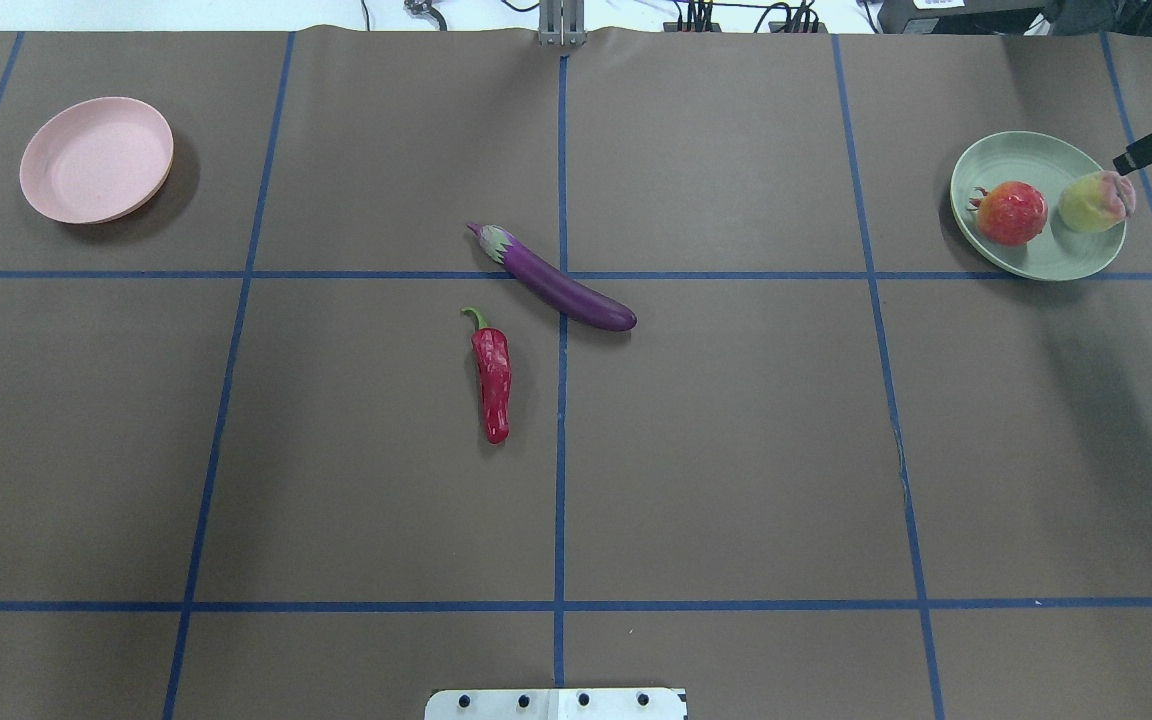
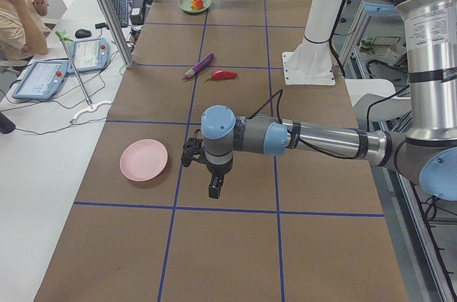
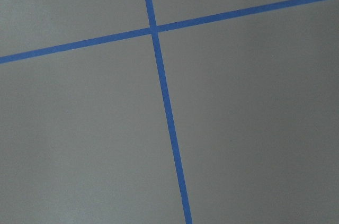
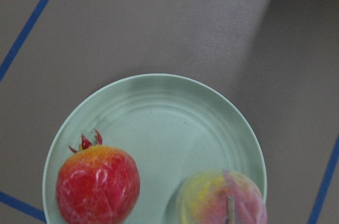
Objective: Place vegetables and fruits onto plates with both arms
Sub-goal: 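Withdraw the right gripper while the left arm moves in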
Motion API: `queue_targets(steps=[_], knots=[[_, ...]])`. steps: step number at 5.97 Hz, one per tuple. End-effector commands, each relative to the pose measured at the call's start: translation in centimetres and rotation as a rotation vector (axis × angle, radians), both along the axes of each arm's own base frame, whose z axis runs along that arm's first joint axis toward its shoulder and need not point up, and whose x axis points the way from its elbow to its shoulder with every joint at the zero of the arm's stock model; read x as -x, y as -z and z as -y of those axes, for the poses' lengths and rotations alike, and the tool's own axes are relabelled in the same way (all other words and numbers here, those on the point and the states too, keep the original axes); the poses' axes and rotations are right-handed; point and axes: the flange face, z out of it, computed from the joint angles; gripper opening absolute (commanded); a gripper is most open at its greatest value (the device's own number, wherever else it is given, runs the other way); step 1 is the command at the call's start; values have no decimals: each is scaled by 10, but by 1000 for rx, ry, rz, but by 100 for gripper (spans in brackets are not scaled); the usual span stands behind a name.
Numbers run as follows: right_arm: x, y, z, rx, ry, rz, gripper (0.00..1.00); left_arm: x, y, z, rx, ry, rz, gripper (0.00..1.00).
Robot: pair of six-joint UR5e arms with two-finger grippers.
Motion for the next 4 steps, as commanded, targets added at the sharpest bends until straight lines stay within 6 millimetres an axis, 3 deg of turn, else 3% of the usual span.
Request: queue_targets(steps=[1, 2, 3, 4], knots=[[-66, 16, -50, 133, -85, -19, 100, 0, -1, 0, -3, -1, 1, 100], [-84, 23, -74, 249, -82, -59, 100, 0, 2, 1, -23, 0, -1, 100], [-88, -32, -123, 319, -76, -66, 100, -3, 22, 14, -99, 2, -26, 100], [-90, -68, -157, 297, -82, -62, 100, -15, 41, 27, -127, -18, -62, 100]])
